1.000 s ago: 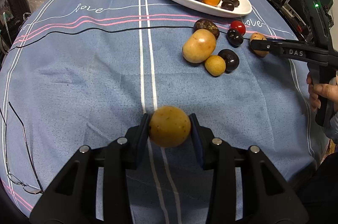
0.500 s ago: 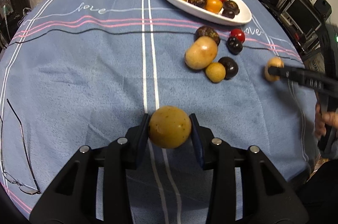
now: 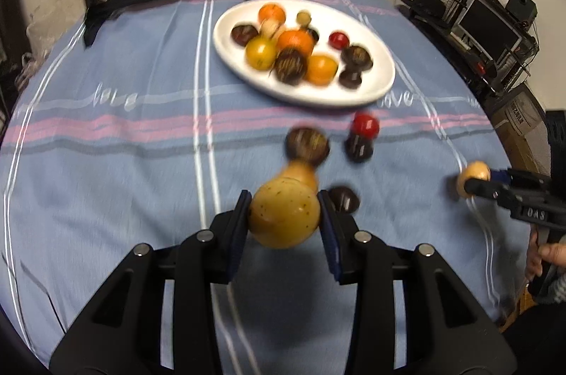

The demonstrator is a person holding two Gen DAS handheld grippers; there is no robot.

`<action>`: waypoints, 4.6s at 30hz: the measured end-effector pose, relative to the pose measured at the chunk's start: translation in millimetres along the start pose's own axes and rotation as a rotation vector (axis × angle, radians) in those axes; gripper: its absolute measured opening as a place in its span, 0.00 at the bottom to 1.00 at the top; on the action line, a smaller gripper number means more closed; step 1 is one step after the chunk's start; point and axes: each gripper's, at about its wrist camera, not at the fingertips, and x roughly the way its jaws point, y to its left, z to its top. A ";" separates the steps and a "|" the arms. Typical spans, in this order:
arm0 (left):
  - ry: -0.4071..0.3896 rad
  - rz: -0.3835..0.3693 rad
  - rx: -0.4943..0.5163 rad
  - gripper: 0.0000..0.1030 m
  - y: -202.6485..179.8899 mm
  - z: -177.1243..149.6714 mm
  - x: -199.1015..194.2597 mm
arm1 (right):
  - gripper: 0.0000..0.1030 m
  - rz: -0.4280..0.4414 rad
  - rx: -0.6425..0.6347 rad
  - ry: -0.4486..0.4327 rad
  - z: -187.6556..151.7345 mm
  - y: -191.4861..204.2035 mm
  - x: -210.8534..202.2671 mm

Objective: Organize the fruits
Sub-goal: 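Carry both fruits over the white plate and open both tools to release, then move both open tools back toward the fruit pile, then grasp an orange-brown round fruit with the left tool while the right tool grasps a red tomato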

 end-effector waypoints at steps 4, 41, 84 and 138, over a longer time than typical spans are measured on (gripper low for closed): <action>-0.034 -0.003 0.031 0.37 -12.5 38.7 9.8 | 0.42 -0.001 0.010 -0.030 17.9 -12.4 -5.8; -0.007 -0.035 0.096 0.53 -34.8 228.9 161.3 | 0.62 0.114 -0.250 -0.155 172.7 32.9 95.3; 0.011 0.087 -0.096 0.69 63.5 9.9 17.0 | 0.63 0.052 0.075 -0.045 4.4 12.3 -17.2; 0.041 0.110 -0.132 0.45 56.9 -20.0 17.3 | 0.63 0.032 -0.140 -0.008 50.7 47.9 35.6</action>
